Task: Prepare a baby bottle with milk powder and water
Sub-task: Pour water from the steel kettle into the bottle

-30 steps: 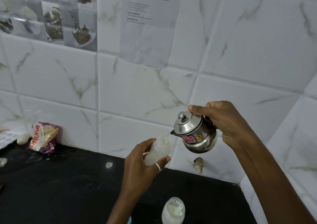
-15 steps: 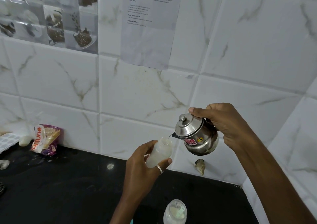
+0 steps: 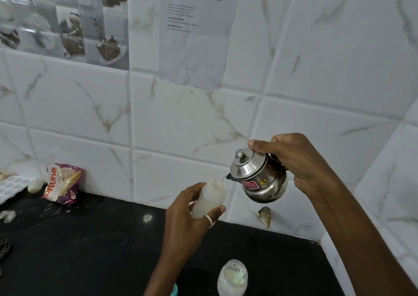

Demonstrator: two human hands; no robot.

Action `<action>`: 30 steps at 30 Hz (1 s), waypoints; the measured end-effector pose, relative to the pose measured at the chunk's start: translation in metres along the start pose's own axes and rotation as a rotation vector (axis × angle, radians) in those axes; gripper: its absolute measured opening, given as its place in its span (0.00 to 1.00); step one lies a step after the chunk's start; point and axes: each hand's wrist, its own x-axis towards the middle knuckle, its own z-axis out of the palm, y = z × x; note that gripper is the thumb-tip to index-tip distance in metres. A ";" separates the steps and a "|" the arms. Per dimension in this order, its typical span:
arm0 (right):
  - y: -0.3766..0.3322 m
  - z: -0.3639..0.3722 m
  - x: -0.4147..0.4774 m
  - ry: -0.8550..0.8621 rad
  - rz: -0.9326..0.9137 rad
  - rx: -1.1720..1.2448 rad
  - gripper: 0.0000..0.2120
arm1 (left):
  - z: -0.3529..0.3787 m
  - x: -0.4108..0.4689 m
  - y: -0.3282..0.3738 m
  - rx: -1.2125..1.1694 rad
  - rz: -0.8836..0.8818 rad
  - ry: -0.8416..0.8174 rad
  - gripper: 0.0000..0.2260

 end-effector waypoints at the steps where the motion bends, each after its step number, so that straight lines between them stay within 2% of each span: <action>1: 0.000 0.000 0.000 -0.002 -0.001 0.000 0.24 | 0.000 0.000 0.000 0.001 -0.002 0.002 0.26; 7: 0.002 0.000 -0.002 -0.011 -0.004 -0.007 0.23 | -0.001 -0.002 0.001 -0.004 -0.015 -0.006 0.30; 30: 0.007 0.005 -0.008 -0.007 -0.016 -0.041 0.23 | -0.005 -0.013 0.000 0.030 -0.052 -0.007 0.25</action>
